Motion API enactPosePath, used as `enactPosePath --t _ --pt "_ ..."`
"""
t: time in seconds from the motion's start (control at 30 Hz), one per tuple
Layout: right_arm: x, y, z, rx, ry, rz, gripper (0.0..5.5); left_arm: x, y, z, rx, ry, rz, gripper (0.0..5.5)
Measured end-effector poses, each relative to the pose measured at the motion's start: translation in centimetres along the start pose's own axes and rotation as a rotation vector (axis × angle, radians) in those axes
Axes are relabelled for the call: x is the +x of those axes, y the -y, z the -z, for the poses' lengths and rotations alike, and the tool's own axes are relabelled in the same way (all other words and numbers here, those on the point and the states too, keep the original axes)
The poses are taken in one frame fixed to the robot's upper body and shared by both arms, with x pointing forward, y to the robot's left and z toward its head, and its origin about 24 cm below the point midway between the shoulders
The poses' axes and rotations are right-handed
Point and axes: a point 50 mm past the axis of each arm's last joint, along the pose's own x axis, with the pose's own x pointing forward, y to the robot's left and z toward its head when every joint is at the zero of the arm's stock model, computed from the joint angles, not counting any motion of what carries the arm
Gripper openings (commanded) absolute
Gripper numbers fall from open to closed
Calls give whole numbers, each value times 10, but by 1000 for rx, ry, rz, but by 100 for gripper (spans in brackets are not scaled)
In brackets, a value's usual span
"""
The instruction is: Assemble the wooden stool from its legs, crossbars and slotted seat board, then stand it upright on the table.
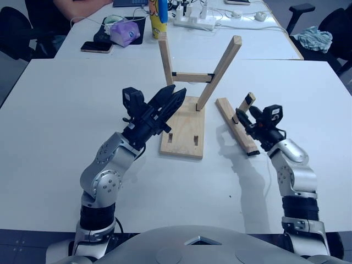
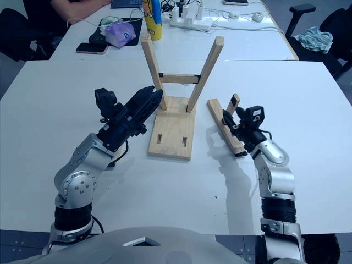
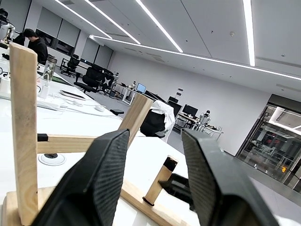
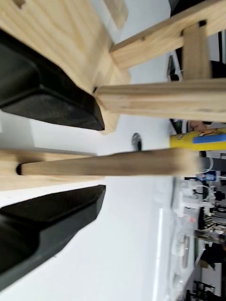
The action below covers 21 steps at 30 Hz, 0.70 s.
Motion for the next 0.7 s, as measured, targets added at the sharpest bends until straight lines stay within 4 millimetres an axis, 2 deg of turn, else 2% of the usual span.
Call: enactPosePath --t 0.13,0.23,0.33,0.43,0.6,0.7 --pt "3 0 -40 -50 113 -27 216 0 1 2 -6 9 -5 205" --pt "10 0 -69 -78 201 -42 170 -1 1 4 -5 10 -15 205" --pt "20 -2 -81 -71 235 -35 126 -1 3 6 -13 16 -15 205" --pt "33 -1 -77 -45 219 19 79 1 5 7 -15 15 -10 205" --pt "44 1 -62 0 186 78 7 1 4 8 -15 12 -13 205" --pt "52 1 -55 44 182 116 3 1 3 8 -18 8 -13 205"
